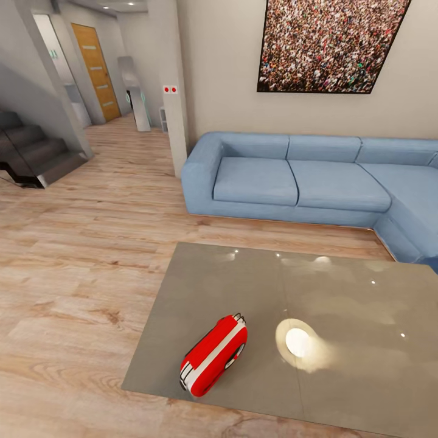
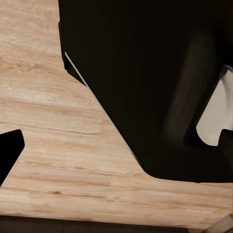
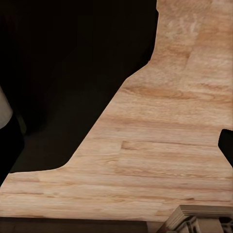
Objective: Turn on the radio receiver that's on the table in the living room.
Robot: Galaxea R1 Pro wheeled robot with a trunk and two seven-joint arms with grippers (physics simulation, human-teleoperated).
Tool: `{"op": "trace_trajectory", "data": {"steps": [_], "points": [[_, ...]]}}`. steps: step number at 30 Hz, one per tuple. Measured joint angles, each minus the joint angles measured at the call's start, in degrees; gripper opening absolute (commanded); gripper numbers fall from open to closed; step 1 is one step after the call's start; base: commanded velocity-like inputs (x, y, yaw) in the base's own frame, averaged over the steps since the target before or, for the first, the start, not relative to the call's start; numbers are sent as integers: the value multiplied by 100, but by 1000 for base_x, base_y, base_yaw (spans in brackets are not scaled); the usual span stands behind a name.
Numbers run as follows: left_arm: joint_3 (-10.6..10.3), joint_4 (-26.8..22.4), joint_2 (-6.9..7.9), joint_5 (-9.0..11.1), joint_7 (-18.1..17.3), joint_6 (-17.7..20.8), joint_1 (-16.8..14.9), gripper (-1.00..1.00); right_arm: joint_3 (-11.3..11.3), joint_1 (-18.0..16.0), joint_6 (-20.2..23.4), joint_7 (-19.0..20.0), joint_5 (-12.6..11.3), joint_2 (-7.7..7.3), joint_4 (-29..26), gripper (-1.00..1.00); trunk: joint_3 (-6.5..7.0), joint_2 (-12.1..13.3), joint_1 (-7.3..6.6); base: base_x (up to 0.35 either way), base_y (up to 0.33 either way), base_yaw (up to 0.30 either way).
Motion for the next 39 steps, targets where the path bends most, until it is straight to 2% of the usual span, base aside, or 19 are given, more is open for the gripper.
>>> {"op": "trace_trajectory", "data": {"steps": [33, 39], "points": [[8, 5, -1, 0, -17, 0, 0, 100, 17, -1, 8, 11, 9, -3, 0, 100, 0, 0, 0, 0, 0, 0], [2, 7, -16, -7, -5, 0, 0, 100, 17, 0, 8, 11, 9, -8, 1, 100, 107, 239, -131, 0, 0, 0]]}}
